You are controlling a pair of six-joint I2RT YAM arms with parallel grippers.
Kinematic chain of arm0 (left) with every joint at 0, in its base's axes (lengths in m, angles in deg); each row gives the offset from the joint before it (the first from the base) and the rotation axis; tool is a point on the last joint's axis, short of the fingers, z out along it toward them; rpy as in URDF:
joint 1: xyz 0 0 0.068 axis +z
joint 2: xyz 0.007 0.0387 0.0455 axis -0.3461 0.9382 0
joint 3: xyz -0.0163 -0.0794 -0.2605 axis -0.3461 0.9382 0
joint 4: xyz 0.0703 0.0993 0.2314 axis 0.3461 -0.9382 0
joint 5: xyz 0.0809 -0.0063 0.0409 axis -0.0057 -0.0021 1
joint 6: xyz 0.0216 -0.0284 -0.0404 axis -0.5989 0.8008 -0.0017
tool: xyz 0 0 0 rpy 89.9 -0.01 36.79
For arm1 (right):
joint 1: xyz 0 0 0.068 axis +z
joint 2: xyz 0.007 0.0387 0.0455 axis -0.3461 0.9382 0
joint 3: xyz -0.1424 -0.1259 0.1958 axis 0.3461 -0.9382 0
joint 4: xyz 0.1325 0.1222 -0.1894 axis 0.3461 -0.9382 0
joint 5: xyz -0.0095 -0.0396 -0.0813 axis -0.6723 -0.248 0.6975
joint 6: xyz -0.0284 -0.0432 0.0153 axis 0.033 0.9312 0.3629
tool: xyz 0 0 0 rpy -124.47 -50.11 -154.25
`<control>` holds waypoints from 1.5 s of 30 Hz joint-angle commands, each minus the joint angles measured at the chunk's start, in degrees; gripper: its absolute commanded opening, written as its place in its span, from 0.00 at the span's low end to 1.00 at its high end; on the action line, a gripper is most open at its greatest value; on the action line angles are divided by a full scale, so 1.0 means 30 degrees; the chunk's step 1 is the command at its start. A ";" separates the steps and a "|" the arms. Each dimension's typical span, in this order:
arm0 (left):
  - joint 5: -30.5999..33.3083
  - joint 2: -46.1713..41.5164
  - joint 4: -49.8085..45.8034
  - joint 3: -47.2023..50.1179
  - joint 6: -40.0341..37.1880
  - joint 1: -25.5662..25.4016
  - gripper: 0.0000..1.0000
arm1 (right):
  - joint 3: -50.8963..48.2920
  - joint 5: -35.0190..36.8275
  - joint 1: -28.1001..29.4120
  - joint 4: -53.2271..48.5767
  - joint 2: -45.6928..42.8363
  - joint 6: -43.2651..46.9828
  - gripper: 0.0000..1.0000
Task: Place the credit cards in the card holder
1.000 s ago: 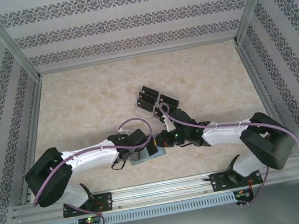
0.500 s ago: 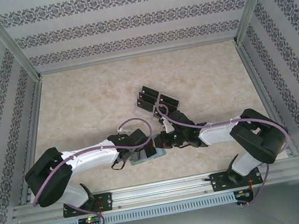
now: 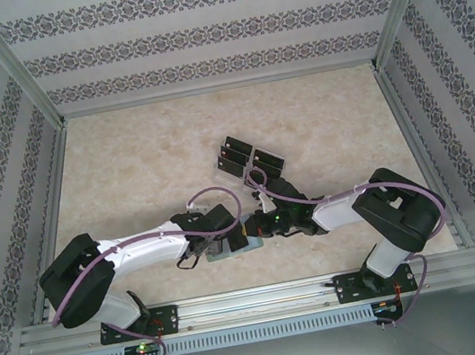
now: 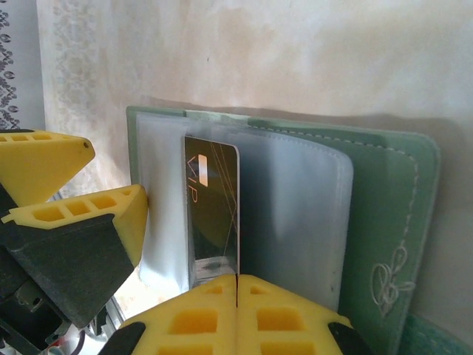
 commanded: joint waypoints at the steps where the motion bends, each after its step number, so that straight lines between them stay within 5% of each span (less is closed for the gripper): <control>1: 0.0141 0.0164 -0.0696 0.0431 0.0085 -0.0252 0.76 | -0.0417 -0.0103 0.0051 0.0447 -0.0032 -0.0218 0.00; 23: 0.0154 -0.0076 -0.0702 0.0649 0.0121 -0.0281 0.76 | -0.0710 0.0414 -0.0530 0.0157 -0.0294 -0.0233 0.00; 45: 0.0063 -0.0162 -0.0454 0.0858 0.0214 -0.0310 0.76 | 0.0206 0.0839 0.0855 0.0390 0.0511 -0.0816 0.00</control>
